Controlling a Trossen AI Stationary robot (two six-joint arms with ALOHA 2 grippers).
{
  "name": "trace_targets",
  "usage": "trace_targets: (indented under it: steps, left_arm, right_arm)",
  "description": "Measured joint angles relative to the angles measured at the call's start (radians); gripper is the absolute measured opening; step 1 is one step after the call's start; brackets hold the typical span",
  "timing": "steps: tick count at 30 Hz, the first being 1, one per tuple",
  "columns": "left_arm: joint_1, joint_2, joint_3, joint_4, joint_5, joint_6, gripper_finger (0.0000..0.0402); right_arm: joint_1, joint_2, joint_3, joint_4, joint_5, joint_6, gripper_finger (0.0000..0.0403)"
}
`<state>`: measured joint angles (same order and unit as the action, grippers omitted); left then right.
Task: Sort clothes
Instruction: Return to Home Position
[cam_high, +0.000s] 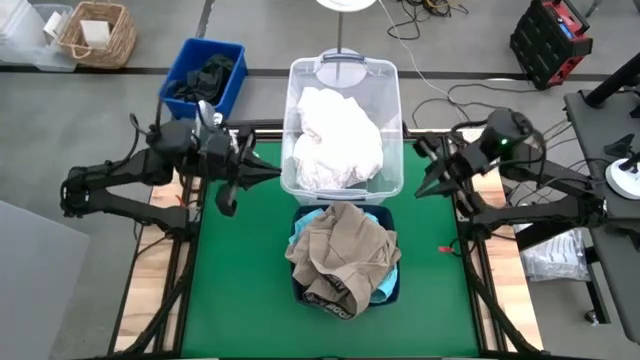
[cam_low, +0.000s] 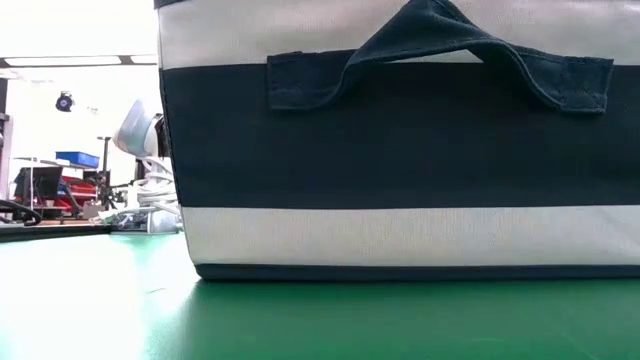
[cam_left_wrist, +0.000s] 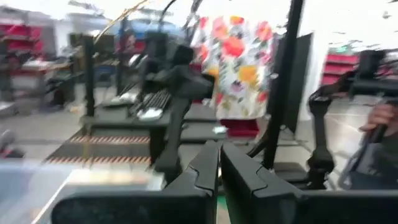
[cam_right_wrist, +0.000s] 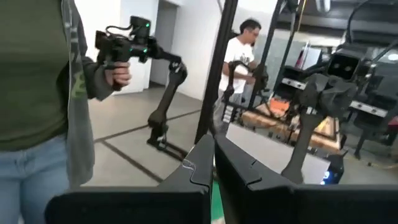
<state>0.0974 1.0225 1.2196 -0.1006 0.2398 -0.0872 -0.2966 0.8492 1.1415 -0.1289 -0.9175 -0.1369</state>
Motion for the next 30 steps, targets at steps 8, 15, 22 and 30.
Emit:
trace_targets:
  steps: [8,15,22,30]
  left_arm:
    - [0.0,-0.128,-0.221,0.008,-0.148,-0.02,0.0]
    - [0.0,-0.16,-0.432,0.32,-0.146,0.076,0.0]
    - [0.0,-0.245,-0.651,0.662,-0.145,0.069,0.0]
    - [0.0,-0.354,-0.819,0.681,-0.162,-0.01,0.0]
  right_arm:
    - [-0.003,-0.127,-0.216,0.007,0.0,-0.131,0.0013]
    - [-0.003,-0.234,-0.391,0.02,-0.005,-0.185,0.0013]
    - [-0.002,-0.339,-0.51,0.125,-0.188,-0.256,0.0013]
    - [-0.002,-0.486,-0.632,0.143,-0.147,-0.203,0.0013]
